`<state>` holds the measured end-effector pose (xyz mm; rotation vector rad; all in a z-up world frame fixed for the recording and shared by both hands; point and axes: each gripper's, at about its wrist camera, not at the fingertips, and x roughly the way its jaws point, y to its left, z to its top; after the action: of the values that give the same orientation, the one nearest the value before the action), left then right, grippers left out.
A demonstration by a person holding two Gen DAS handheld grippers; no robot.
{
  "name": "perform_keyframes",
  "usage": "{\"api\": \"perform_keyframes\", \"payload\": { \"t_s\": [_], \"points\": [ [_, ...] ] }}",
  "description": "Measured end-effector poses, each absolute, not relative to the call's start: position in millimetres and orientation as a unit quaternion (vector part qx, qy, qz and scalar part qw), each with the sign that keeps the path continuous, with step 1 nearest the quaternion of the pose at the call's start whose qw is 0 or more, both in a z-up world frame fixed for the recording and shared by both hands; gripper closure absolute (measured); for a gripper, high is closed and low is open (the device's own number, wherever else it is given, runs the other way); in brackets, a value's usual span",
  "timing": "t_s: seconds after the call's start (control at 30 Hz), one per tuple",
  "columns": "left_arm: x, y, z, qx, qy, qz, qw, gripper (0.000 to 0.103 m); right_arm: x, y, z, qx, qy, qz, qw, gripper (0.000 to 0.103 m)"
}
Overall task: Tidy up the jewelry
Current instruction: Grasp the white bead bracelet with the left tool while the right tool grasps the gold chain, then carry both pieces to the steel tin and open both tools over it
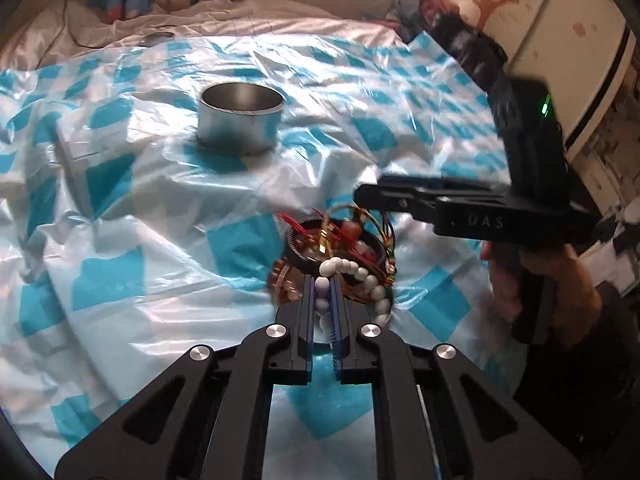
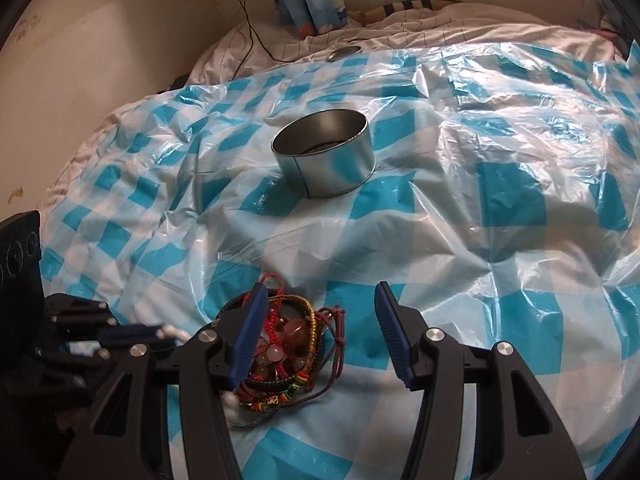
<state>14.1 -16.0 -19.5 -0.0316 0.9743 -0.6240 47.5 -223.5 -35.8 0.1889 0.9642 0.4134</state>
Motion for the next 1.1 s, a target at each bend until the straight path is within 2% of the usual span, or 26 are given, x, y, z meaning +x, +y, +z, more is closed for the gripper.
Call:
{"api": "perform_keyframes", "payload": {
  "t_s": [0.13, 0.27, 0.33, 0.4, 0.43, 0.67, 0.73, 0.8, 0.83, 1.03, 1.07, 1.1],
  "points": [
    [17.2, -0.4, -13.5, -0.031, 0.456, -0.282, 0.843, 0.097, 56.3, -226.6, -39.8, 0.105, 0.470, 0.207, 0.852, 0.049],
    [19.2, 10.5, -9.6, -0.042, 0.451, -0.273, 0.849, 0.097, 60.0, -202.0, -37.4, 0.017, 0.470, 0.227, 0.853, 0.049],
    [19.7, 12.0, -9.7, -0.044, 0.451, -0.271, 0.849, 0.097, 58.3, -188.3, -38.8, -0.034, 0.468, 0.235, 0.851, 0.059],
    [20.8, 12.1, -9.9, -0.045, 0.452, -0.269, 0.849, 0.097, 57.7, -180.8, -44.0, -0.066, 0.476, 0.238, 0.844, 0.084],
    [21.5, 12.1, -10.1, -0.045, 0.452, -0.268, 0.850, 0.097, 57.1, -180.4, -45.4, -0.077, 0.477, 0.233, 0.844, 0.089],
    [23.6, 10.4, -10.6, -0.045, 0.452, -0.266, 0.850, 0.097, 53.0, -198.5, -23.7, -0.015, 0.458, 0.262, 0.849, 0.091],
    [24.1, 10.3, -11.0, -0.045, 0.452, -0.266, 0.850, 0.097, 55.6, -202.2, -24.1, -0.003, 0.470, 0.267, 0.841, 0.089],
    [25.6, 9.5, -12.4, -0.046, 0.454, -0.264, 0.850, 0.097, 54.8, -200.8, -27.2, -0.042, 0.472, 0.235, 0.849, 0.047],
    [25.9, 9.2, -12.9, -0.046, 0.454, -0.264, 0.850, 0.097, 53.9, -197.8, -27.2, -0.062, 0.463, 0.220, 0.856, 0.043],
    [27.6, 8.0, -12.9, -0.047, 0.453, -0.265, 0.850, 0.097, 60.6, -177.9, -34.7, -0.114, 0.457, 0.251, 0.845, 0.044],
    [27.7, 8.2, -12.9, -0.047, 0.453, -0.265, 0.850, 0.097, 66.4, -176.0, -40.2, -0.115, 0.470, 0.264, 0.834, 0.056],
    [28.2, 8.1, -13.0, -0.047, 0.452, -0.265, 0.850, 0.097, 69.3, -174.0, -43.9, -0.115, 0.480, 0.273, 0.826, 0.077]
  ]
}}
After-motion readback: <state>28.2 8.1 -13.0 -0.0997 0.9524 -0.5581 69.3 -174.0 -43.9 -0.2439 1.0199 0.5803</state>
